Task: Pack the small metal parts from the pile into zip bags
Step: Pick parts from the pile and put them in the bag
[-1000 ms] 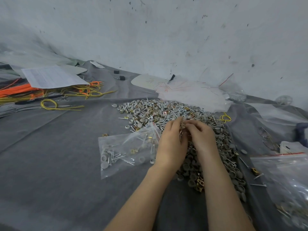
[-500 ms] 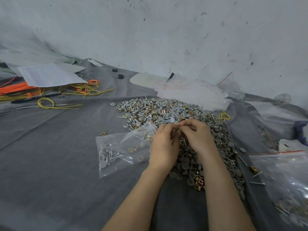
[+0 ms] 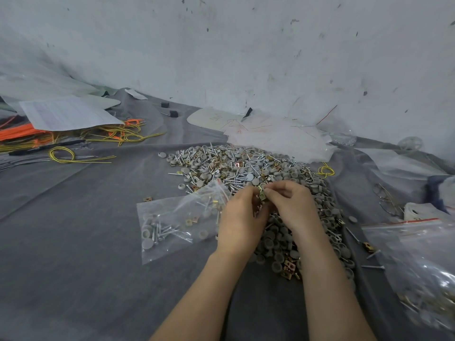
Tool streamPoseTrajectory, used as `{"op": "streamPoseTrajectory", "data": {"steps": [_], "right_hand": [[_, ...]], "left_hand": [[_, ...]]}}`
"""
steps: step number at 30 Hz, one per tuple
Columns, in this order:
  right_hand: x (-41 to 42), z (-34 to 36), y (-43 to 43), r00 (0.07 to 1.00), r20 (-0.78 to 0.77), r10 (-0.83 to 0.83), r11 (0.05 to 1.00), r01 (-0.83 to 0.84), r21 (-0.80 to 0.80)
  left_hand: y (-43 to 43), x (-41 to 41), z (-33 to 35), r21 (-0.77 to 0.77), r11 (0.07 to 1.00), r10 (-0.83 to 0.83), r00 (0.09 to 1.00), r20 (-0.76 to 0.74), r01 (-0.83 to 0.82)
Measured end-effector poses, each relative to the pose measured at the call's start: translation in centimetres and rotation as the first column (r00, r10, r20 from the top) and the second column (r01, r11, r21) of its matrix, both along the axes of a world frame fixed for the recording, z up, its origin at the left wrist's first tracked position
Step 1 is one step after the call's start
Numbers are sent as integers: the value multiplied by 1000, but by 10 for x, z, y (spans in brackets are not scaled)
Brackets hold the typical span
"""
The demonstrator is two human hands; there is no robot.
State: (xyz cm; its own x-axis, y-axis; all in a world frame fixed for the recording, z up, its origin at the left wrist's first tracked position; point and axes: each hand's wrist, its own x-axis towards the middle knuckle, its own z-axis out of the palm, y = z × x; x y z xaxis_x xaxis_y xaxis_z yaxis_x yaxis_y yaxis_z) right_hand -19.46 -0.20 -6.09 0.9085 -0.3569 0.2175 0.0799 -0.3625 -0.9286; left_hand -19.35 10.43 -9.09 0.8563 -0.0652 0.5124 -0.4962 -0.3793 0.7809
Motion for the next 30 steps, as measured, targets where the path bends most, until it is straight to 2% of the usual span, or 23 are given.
{"op": "streamPoseTrajectory", "data": {"steps": [12, 18, 22, 30], "right_hand": [[-4, 0, 5, 996, 8, 91, 993, -90, -73], [-4, 1, 11, 995, 77, 61, 983, -47, -175], [-4, 1, 14, 992, 117, 45, 969, -15, -246], [-4, -2, 24, 982, 186, 12, 940, 52, -336]], "left_hand": [[3, 3, 4, -76, 997, 25, 998, -51, -29], [3, 4, 5, -241, 968, 25, 984, -178, -68], [4, 4, 5, -240, 968, 33, 982, -185, -78], [4, 6, 8, -330, 937, 28, 964, -265, -118]]}}
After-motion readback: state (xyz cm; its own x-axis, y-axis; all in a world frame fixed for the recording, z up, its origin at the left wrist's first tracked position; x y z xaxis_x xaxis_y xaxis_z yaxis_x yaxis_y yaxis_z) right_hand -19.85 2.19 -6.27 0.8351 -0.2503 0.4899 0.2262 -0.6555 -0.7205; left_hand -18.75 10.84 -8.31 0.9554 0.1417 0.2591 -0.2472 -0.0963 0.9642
